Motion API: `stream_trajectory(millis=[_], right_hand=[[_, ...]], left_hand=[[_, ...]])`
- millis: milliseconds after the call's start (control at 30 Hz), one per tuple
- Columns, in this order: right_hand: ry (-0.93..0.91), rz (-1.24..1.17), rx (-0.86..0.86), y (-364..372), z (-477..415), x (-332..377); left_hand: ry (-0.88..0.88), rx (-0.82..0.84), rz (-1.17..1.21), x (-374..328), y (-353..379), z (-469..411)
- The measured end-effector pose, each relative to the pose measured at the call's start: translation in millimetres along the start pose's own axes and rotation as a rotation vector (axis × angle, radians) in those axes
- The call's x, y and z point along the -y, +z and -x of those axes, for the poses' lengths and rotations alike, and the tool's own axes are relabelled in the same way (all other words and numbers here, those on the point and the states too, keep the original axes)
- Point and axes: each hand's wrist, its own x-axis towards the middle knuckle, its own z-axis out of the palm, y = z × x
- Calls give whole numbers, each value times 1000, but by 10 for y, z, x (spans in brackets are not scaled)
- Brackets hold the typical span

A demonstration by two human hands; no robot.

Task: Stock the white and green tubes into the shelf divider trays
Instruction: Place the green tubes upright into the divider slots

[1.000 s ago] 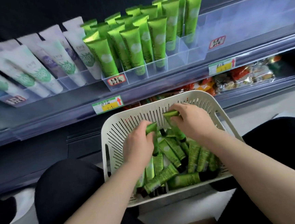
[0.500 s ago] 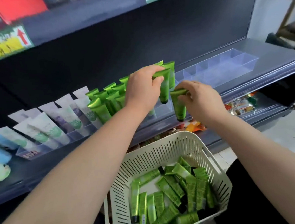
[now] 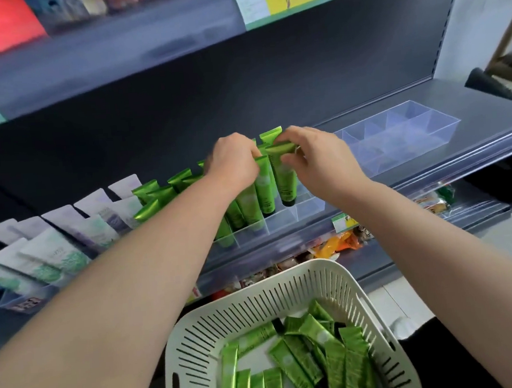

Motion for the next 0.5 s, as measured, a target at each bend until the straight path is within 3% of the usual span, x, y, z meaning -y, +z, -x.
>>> stream_trajectory(millis=[233,500], right_hand=[[-9,76,87,115,-165,11],[36,176,259,361,-97,-78]], left_hand=[[46,-134,150,114,-35,121],[96,-173,113,216,-124,259]])
